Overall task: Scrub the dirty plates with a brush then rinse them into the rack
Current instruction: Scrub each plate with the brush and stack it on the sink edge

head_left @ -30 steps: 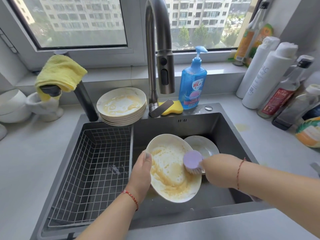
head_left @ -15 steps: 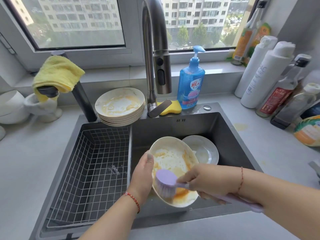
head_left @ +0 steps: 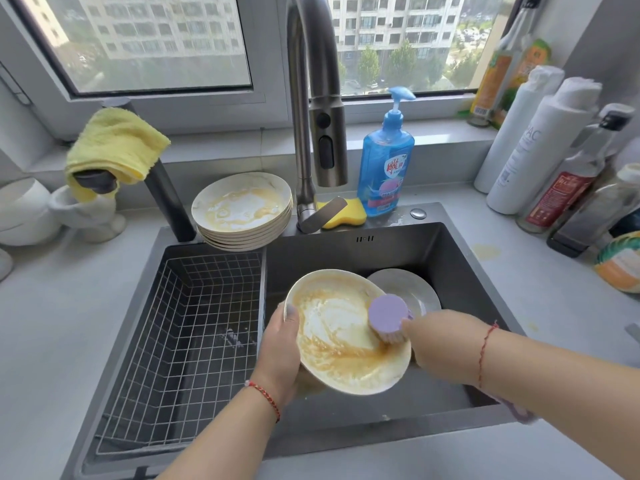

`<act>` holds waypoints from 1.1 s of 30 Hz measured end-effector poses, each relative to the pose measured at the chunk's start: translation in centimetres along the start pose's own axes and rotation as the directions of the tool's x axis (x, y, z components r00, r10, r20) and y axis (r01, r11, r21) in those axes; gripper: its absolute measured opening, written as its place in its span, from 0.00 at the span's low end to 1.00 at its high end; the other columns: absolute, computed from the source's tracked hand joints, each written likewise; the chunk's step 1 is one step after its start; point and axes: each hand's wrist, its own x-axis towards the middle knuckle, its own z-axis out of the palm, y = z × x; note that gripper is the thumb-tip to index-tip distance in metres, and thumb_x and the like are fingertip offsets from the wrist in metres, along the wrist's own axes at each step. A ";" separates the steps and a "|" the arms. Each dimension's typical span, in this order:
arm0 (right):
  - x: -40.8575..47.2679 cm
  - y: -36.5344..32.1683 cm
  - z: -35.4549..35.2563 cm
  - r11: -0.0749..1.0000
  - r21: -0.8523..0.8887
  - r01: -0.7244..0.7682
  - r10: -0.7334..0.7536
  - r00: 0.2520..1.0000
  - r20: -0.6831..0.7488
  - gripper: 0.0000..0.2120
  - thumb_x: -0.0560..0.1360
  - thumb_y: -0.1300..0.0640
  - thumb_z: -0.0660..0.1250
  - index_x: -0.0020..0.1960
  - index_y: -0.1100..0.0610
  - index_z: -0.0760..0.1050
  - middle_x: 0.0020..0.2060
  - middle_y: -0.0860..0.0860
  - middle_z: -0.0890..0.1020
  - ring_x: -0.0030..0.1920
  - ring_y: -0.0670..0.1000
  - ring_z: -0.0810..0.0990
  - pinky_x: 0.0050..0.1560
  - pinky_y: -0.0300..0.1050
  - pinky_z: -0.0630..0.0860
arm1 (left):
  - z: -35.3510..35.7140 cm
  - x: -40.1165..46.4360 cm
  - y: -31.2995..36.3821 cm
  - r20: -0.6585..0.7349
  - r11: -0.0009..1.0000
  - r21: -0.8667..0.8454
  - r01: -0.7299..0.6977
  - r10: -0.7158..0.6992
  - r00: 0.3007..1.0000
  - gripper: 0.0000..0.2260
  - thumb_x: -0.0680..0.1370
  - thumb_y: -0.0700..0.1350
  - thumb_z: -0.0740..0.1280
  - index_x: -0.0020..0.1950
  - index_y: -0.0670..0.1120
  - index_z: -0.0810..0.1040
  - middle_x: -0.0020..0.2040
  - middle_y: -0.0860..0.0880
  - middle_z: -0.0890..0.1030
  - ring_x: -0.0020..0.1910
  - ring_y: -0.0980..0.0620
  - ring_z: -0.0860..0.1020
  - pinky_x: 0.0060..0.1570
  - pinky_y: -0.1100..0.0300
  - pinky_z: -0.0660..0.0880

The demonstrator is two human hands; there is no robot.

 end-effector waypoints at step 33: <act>2.2 -1.7 -1.4 0.786 0.534 0.310 -0.129 0.928 -0.349 0.17 0.82 0.56 0.51 0.67 0.55 0.70 0.32 0.46 0.70 0.30 0.45 0.69 0.28 0.35 0.64 | 1.2 0.1 0.6 0.078 0.994 -0.051 0.092 -0.088 0.993 0.19 0.85 0.56 0.51 0.63 0.49 0.77 0.56 0.44 0.84 0.55 0.44 0.83 0.52 0.47 0.81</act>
